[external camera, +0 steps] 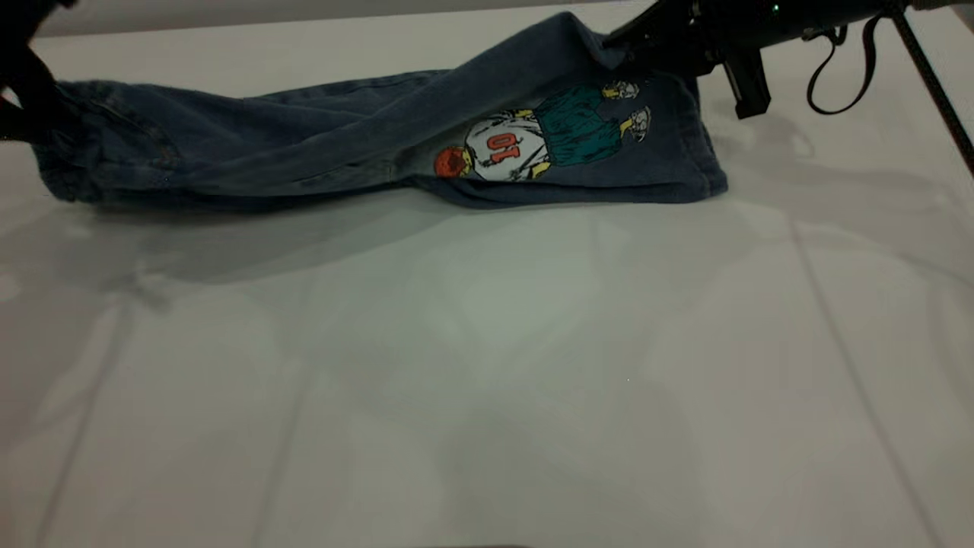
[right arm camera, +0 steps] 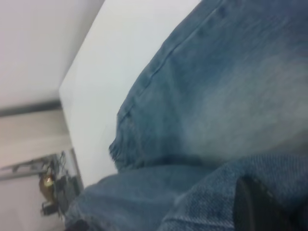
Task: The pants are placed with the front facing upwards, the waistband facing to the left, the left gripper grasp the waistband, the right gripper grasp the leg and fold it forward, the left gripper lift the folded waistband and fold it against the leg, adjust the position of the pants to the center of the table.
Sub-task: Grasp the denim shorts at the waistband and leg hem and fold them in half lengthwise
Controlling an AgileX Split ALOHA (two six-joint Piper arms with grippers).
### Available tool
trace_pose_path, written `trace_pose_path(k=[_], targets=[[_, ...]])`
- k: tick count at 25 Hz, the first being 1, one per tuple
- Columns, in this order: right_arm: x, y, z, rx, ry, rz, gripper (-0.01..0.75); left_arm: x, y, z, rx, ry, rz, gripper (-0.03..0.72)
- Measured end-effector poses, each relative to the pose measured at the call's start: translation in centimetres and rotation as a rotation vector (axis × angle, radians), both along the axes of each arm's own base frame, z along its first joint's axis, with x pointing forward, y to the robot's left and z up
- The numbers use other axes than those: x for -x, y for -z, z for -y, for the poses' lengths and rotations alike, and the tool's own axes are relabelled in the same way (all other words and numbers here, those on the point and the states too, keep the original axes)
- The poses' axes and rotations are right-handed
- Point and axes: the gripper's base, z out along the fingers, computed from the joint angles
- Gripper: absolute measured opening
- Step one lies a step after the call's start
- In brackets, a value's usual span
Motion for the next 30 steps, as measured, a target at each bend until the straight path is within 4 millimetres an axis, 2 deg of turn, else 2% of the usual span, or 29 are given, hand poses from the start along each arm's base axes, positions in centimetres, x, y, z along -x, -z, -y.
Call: trace_pose_path(k=[6,9,19,30], targets=[[-1.5,0.9,0.0,-0.016,0.040,-0.024,0.034,-0.9,3.5,-0.1,0.104,-0.139,-0.008,0.089],[-2.1,1.4,0.3,-0.025,0.067,-0.044,0.034,-1.1,4.2,-0.1,0.139,-0.184,0.001,0.089],[-3.1,2.8,1.4,-0.061,0.142,-0.111,0.036,-1.7,4.0,-0.2,0.194,-0.244,0.083,0.089],[-3.1,2.9,1.4,-0.063,0.145,-0.113,0.048,-2.1,3.6,-0.4,0.197,-0.247,0.146,0.091]])
